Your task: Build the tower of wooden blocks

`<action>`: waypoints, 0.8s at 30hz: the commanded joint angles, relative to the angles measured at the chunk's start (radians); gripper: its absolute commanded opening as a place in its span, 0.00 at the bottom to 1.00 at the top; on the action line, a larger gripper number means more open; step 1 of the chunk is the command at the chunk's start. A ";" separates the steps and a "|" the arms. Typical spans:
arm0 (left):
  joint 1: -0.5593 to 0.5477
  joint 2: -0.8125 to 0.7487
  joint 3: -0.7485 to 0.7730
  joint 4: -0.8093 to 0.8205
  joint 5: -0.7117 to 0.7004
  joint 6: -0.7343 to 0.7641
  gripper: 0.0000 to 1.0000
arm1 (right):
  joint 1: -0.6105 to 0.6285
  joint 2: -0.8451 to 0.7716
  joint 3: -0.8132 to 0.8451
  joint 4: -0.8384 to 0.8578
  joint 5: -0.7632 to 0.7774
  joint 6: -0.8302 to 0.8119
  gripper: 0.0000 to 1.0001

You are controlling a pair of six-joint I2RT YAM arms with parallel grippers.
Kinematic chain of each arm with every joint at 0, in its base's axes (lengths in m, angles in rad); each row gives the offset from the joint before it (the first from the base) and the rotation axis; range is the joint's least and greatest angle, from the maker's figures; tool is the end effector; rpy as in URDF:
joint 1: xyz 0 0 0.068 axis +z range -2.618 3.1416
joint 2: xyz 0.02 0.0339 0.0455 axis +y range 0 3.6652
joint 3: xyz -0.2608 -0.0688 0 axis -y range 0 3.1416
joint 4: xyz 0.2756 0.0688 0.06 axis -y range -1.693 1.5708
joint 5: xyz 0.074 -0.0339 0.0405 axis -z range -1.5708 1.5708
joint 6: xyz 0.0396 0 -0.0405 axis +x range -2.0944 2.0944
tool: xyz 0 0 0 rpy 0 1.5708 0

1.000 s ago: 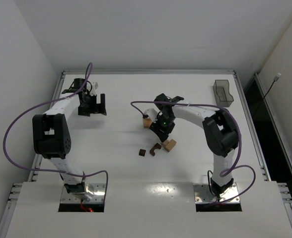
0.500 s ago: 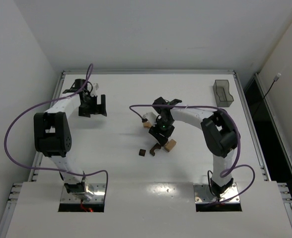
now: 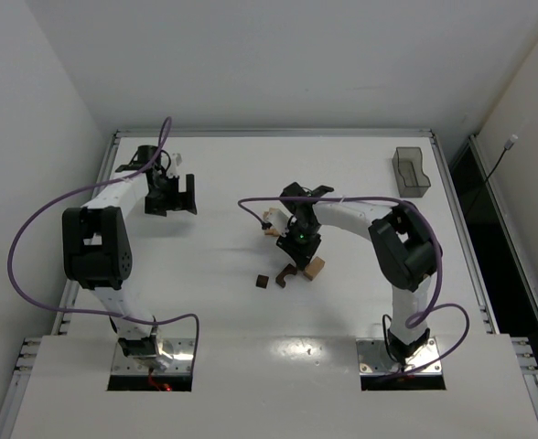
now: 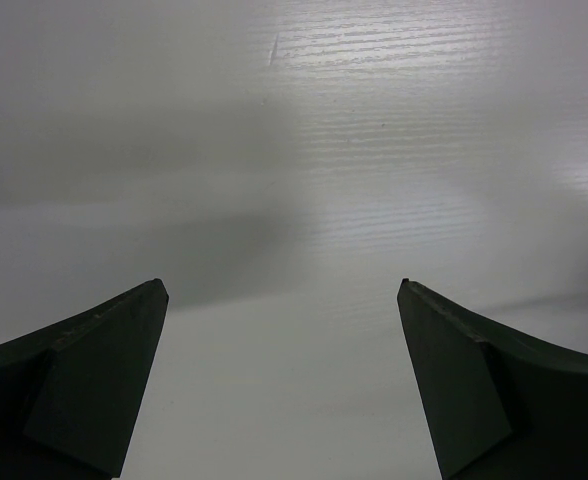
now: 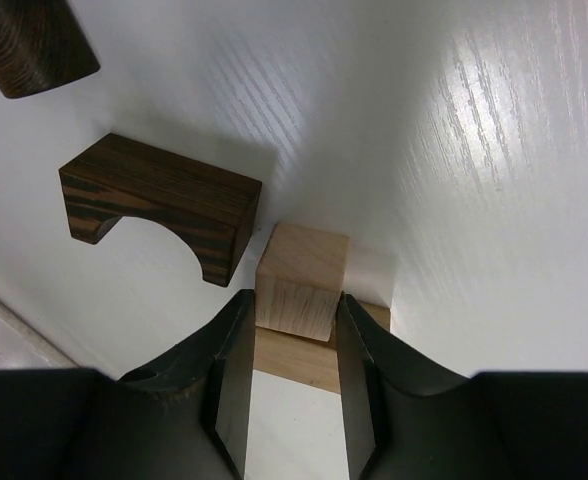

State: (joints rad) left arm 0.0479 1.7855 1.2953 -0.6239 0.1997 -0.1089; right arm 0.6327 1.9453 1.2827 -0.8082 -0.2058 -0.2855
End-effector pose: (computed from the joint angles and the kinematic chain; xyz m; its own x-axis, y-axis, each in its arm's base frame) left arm 0.3966 0.0111 0.1902 -0.8956 -0.1496 -0.4190 -0.0572 0.9727 -0.2249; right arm 0.3023 0.2317 0.1218 -0.6023 -0.7835 -0.1531 -0.7972 0.5802 0.1670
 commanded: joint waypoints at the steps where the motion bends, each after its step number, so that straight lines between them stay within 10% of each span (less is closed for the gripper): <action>1: 0.015 -0.005 0.027 0.003 0.017 0.008 1.00 | -0.001 -0.023 0.010 0.018 0.039 0.002 0.13; 4: 0.015 -0.005 0.027 0.003 0.017 0.008 1.00 | -0.001 -0.014 0.010 0.009 0.048 0.002 0.00; 24: 0.015 -0.005 0.027 0.003 0.026 0.008 1.00 | -0.001 0.032 0.441 -0.272 -0.093 -0.360 0.00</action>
State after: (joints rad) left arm 0.0479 1.7855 1.2953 -0.6243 0.2111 -0.1093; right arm 0.6319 1.9301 1.6444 -1.0191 -0.2745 -0.5854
